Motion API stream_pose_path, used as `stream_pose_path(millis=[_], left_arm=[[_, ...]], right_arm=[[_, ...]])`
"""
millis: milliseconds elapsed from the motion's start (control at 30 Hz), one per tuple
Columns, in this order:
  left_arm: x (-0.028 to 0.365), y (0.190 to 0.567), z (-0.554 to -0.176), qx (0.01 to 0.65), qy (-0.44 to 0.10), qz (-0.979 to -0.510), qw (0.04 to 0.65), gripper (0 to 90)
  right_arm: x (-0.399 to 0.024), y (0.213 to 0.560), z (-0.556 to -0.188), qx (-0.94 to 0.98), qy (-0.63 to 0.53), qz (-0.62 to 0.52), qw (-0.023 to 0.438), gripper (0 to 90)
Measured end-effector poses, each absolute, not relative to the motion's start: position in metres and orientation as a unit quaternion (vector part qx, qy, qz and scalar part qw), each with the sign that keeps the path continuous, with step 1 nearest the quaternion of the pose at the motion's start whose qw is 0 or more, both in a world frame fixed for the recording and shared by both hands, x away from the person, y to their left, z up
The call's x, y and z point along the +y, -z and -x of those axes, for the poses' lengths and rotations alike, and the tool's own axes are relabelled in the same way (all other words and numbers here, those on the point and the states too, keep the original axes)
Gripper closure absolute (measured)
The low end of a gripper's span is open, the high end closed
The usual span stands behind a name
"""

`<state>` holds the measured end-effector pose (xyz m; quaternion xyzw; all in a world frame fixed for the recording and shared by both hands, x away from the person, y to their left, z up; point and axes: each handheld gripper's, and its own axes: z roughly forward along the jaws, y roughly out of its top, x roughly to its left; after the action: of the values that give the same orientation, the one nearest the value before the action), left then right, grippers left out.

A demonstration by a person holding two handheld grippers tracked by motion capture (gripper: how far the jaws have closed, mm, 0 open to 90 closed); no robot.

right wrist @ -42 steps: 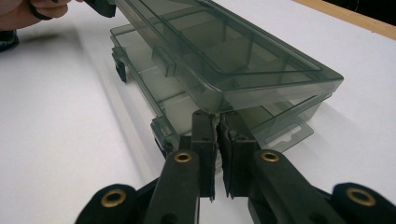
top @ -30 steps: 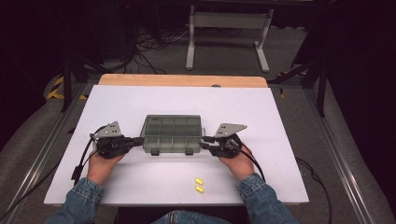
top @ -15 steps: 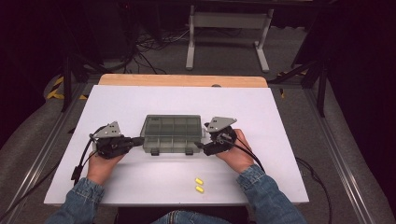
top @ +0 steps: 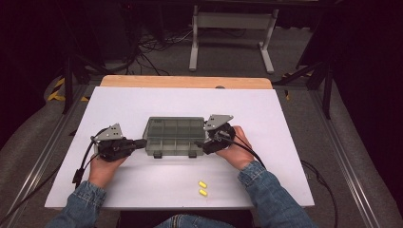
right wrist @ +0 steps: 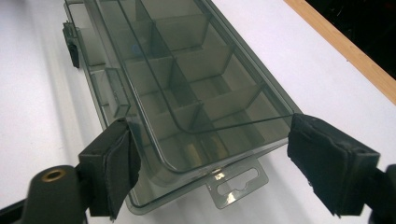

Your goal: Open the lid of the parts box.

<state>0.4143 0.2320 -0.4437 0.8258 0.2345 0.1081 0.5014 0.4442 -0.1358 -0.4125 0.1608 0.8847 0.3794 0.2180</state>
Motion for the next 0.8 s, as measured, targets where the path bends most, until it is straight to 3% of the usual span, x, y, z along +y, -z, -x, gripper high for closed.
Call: stream_pose_path(millis=[400, 800], left_arm=[[0.232, 0.444, -0.414, 0.234, -0.110, -0.826, 0.501, 84.7], [0.237, 0.443, -0.409, 0.235, -0.115, -0.822, 0.506, 78.6]], right_arm=[[-0.139, 0.407, -0.446, 0.879, -0.386, -0.157, 0.232, 22.7], [-0.138, 0.386, -0.454, 0.867, -0.408, -0.157, 0.237, 34.1]])
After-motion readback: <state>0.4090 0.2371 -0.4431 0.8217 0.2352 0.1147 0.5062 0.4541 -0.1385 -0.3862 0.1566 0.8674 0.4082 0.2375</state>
